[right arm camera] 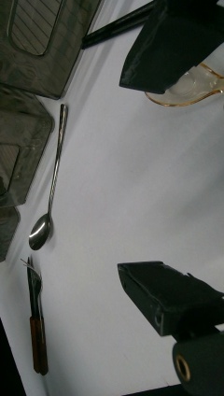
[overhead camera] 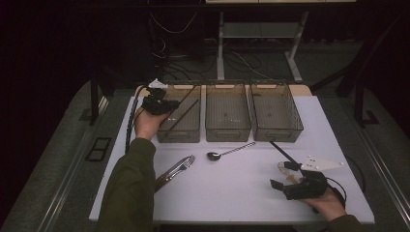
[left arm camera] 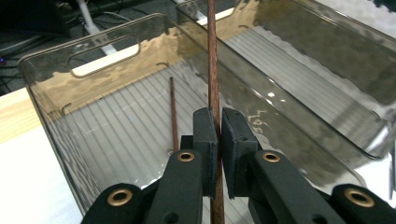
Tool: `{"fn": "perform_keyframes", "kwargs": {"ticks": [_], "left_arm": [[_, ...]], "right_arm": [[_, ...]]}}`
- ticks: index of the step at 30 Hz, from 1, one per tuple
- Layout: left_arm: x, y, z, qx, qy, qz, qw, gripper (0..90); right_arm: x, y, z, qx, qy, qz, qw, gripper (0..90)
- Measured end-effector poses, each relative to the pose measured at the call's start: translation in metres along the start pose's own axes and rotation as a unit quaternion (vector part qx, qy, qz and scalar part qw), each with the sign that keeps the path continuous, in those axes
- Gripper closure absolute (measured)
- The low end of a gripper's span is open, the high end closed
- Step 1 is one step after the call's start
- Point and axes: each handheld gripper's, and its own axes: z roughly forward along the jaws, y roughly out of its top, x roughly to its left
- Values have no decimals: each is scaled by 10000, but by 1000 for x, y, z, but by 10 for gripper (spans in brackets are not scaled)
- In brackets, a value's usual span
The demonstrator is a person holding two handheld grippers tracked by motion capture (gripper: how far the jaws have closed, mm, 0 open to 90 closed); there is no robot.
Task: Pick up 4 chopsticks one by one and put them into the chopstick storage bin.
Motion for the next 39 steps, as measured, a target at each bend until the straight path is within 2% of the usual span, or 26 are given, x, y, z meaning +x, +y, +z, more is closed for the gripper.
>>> {"fn": "perform_keyframes", "kwargs": {"ticks": [2,7,10,22,24,35,39], "left_arm": [[1,-1,4,24,54,-31,10000,842],[0,-5,14,104,186,71,9997,843],[0,-6,19,263,240,121,9993,843],[6,-15,26,635,329,-118,9974,841],[7,-16,26,667,358,-216,9969,839],[6,-17,26,667,393,-206,9968,759],[4,-14,22,547,275,-197,9979,706]], "right_arm": [[0,0,0,0,8,-1,10000,96],[0,0,0,3,19,-11,10000,96],[0,0,0,1,23,-10,10000,96],[0,0,0,2,24,-22,10000,96],[0,0,1,2,26,-19,10000,96],[0,0,1,12,36,-16,10000,96],[0,0,1,12,36,-15,10000,96]]}}
